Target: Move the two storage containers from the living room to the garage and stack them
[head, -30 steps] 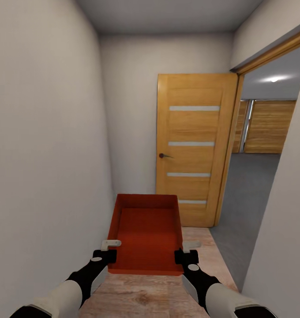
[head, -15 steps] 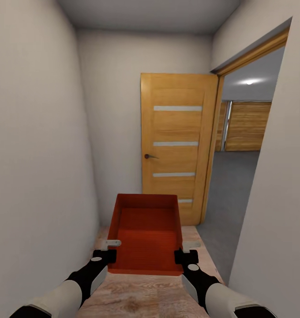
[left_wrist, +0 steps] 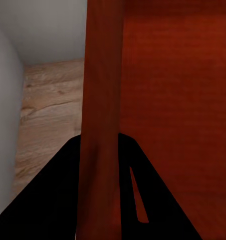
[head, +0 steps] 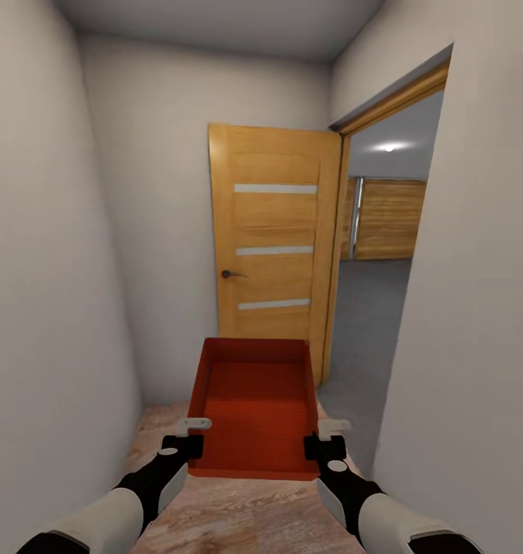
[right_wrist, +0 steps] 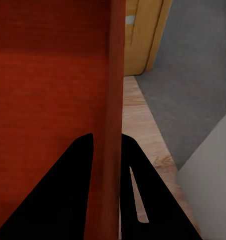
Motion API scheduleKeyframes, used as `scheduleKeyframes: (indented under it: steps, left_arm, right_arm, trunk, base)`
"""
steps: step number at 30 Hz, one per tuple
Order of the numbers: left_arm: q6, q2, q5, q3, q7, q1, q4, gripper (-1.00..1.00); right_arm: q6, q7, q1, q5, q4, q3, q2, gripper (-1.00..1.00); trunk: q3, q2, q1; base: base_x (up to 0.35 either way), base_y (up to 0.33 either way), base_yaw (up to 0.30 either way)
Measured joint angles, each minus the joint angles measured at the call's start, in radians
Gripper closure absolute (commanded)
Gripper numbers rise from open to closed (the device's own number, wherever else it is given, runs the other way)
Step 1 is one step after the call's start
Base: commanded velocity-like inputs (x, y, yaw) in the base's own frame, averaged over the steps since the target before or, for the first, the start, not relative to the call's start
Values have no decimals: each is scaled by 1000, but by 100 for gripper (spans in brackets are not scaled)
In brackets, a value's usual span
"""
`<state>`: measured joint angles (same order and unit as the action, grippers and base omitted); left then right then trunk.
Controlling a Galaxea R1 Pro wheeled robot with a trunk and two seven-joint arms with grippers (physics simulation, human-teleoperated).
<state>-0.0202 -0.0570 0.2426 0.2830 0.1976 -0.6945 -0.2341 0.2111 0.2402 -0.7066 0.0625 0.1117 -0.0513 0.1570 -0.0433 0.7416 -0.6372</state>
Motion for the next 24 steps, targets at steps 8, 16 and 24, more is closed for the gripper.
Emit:
scheduleKeyframes:
  steps: [8, 16, 24]
  left_arm:
    - [0, 1, -1, -1, -2, 0, 0, 100]
    - [0, 1, 0, 0, -2, 0, 0, 100]
    - [1, 1, 0, 0, -2, 0, 0, 100]
  right_arm:
    - [0, 1, 0, -2, -1, -1, 1, 100]
    - [0, 1, 0, -1, 0, 0, 1, 100]
    - [0, 1, 0, 0, 0, 0, 1, 100]
  trunk:
    - [0, 0, 0]
    - [0, 0, 0]
    - [0, 0, 0]
  base:
    - [219, 234, -288]
    - [238, 236, -288]
    - [247, 236, -288]
